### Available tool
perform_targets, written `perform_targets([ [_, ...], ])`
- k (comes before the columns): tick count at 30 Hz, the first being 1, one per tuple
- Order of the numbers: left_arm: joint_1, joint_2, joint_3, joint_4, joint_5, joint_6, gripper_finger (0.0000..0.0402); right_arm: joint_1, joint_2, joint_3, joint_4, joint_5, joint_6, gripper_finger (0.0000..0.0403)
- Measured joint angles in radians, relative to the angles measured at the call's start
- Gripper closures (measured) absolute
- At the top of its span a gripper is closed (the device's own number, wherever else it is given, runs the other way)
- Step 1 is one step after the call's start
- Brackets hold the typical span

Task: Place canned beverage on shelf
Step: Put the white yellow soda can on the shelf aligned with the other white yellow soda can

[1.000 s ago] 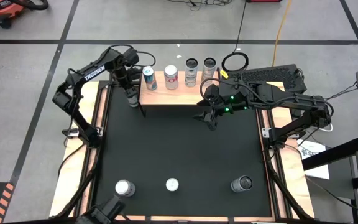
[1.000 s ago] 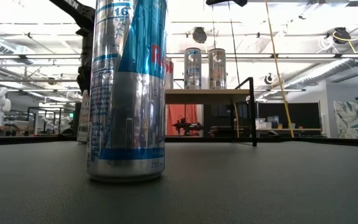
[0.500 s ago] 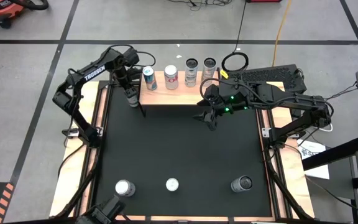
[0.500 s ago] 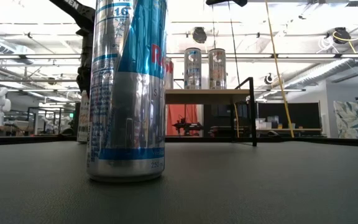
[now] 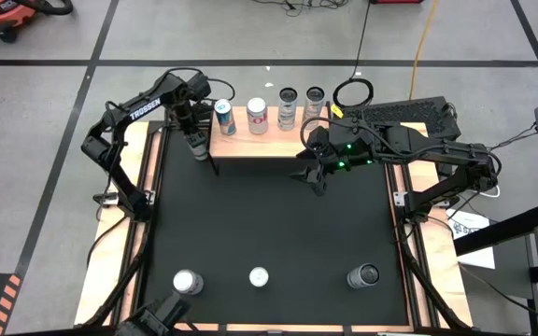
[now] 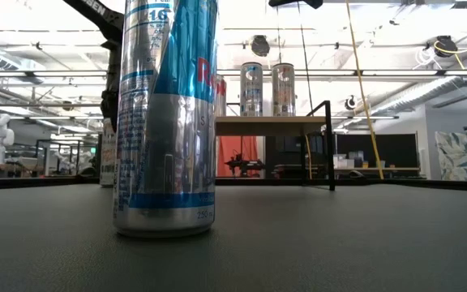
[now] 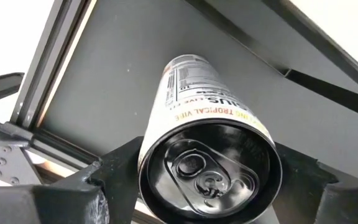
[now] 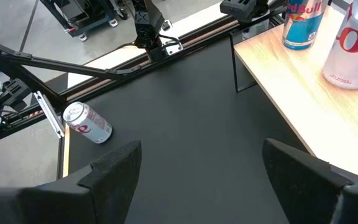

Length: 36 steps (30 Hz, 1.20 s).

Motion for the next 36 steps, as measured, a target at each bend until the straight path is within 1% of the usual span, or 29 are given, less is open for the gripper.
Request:
perform_targets([
  [7,0.000,0.000,0.000,-0.005,0.000,0.022,0.0120,0.000,0.000,0.000,-0.002,0.000,0.000,0.0087],
  [13,0.000,-0.001,0.000,-0.004,-0.002,0.033,0.0158,0.000,0.000,0.000,-0.019,0.000,0.000,0.0087],
  [20,0.000,-0.001,0.000,-0.016,-0.003,0.042,0.0158,0.000,0.000,0.000,-0.029,0.000,0.000,0.0087],
  [26,0.000,-0.005,0.000,-0.068,-0.003,0.043,0.0158,0.000,0.000,0.000,-0.029,0.000,-0.007,0.0087],
  [36,0.000,-0.078,-0.001,-0.075,0.013,0.060,0.0158,0.000,0.000,0.000,-0.029,0.000,-0.052,0.0087],
])
